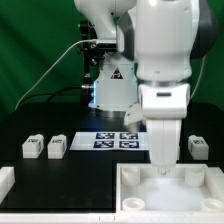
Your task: Assemble one leg
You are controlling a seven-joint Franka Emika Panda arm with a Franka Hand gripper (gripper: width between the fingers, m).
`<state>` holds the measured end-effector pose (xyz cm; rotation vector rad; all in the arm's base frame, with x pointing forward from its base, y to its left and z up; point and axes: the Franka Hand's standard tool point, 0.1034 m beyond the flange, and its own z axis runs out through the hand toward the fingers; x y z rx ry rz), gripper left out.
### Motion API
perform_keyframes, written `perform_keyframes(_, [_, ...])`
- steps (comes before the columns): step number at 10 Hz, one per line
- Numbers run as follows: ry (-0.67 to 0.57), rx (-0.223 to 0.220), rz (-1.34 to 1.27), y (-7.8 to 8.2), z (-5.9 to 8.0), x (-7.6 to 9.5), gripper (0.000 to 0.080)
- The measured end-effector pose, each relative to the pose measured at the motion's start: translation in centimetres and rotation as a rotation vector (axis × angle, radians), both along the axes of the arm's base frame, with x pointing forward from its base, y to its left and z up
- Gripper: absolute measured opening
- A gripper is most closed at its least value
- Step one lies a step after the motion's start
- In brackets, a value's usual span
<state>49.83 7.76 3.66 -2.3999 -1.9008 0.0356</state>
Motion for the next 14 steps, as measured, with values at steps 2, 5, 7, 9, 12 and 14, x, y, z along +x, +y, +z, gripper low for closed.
perform_keyframes(2, [0.006,-0.011,-0.356,2.7,1.3,-0.8,0.0649])
perform_keyframes(5, [0.004,-0.006,-0.660,5.3,1.5,-2.4,0.0649])
perform_keyframes(7, [0.037,0.001,-0.936,5.9,1.4,-2.8,0.0649])
perform_keyframes(9, [0.093,-0.006,-1.174,8.4,0.8,-5.1,0.0649])
perform_keyframes(12, [0.148,-0.058,-1.219,8.8,0.8,-6.2,0.0649])
perform_keyframes(14, [0.200,-0.109,-1.210,8.7,0.8,-6.6,0.0649])
